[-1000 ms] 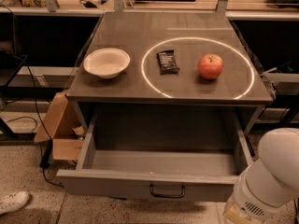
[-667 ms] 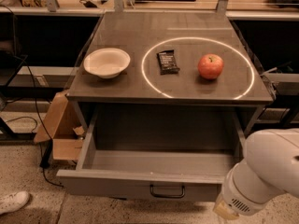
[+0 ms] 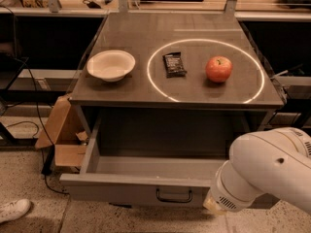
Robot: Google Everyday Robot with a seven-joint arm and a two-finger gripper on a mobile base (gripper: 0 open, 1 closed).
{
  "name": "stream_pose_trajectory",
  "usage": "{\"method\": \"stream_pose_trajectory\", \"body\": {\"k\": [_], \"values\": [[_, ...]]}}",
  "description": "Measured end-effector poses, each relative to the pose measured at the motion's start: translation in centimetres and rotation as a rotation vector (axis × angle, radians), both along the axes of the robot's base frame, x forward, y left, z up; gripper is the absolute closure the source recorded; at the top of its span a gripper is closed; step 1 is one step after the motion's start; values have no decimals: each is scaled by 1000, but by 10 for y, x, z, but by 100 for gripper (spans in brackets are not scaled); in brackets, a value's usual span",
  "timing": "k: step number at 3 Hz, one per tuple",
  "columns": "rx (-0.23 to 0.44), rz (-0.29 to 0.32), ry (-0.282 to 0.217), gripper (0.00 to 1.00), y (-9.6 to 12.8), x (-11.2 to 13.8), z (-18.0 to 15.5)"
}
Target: Close top drawer
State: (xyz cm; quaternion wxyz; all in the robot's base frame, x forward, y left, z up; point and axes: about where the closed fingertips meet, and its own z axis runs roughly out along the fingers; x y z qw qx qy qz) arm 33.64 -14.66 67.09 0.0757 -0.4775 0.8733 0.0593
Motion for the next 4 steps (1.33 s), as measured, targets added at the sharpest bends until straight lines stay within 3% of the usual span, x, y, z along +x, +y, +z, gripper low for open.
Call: {"method": "stream_pose_trajectory", "body": {"k": [1, 2, 3, 4], "values": [[-6, -5, 4, 100, -3, -2, -1], [5, -29, -31, 100, 10, 16, -1], [21, -39, -114, 100, 50, 60, 7], [22, -40, -114, 100, 50, 60, 7]]}}
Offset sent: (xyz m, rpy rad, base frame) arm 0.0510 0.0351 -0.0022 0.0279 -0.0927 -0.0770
